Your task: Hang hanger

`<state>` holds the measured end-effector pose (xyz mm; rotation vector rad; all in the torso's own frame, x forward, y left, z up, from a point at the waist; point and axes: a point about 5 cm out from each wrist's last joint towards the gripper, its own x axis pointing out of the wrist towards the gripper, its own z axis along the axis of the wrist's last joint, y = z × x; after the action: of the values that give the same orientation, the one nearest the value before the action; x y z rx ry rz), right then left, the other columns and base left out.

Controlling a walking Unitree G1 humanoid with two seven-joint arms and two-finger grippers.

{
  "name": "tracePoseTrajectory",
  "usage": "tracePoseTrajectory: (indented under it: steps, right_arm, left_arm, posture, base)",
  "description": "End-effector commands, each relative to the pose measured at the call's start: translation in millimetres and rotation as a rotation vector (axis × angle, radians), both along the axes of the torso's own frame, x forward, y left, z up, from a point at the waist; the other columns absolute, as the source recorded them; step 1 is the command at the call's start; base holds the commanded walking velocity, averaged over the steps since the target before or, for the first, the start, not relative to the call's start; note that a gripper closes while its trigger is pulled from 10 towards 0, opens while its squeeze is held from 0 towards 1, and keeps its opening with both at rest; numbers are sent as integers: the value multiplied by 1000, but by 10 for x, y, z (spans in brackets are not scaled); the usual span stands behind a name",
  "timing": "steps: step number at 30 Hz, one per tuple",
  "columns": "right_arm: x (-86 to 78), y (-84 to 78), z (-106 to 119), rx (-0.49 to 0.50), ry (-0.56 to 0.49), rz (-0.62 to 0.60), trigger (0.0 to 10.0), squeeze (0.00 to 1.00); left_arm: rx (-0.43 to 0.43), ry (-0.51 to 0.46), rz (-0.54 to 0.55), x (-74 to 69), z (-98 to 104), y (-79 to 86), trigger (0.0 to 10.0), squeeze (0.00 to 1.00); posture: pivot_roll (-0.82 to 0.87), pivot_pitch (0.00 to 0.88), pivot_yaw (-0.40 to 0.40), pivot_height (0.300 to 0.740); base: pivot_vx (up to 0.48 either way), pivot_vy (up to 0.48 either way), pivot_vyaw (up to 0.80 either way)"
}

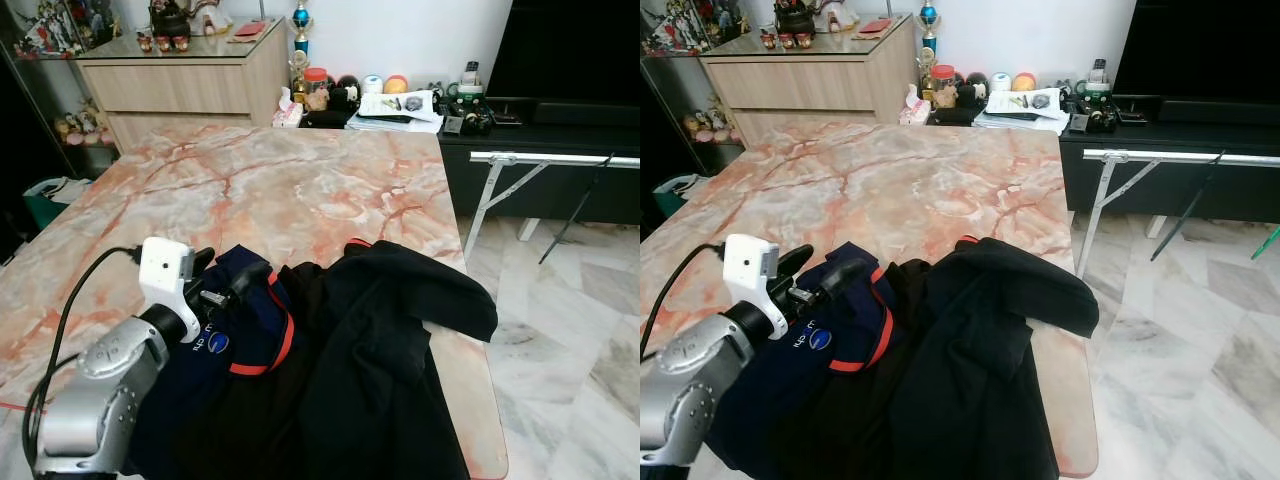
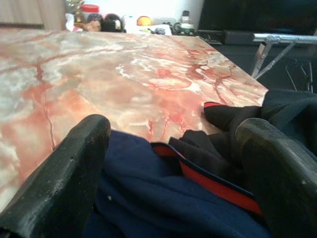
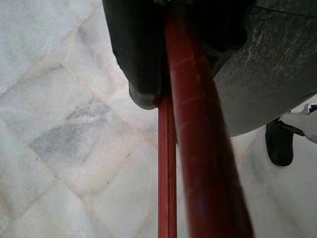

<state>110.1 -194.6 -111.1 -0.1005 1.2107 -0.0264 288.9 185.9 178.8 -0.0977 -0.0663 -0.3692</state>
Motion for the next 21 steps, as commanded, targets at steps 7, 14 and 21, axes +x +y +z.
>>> tracePoseTrajectory:
  steps: [7,14,21]
  right_arm:
    - [-210,112,-68,27,74,10,10000,0]
    - [-209,111,-67,26,71,8,10000,0]
    - [-210,111,-67,26,72,10,10000,0]
  left_arm:
    - [-22,-79,102,21,111,68,10000,0]
    - [6,-97,110,30,109,39,10000,0]
    - [13,-102,113,33,109,36,10000,0]
  posture:
    - [134,62,57,740]
    - [129,59,59,740]
    - [130,52,58,740]
  base:
    - [0,0,0]
    - [0,-88,0]
    - [0,-397,0]
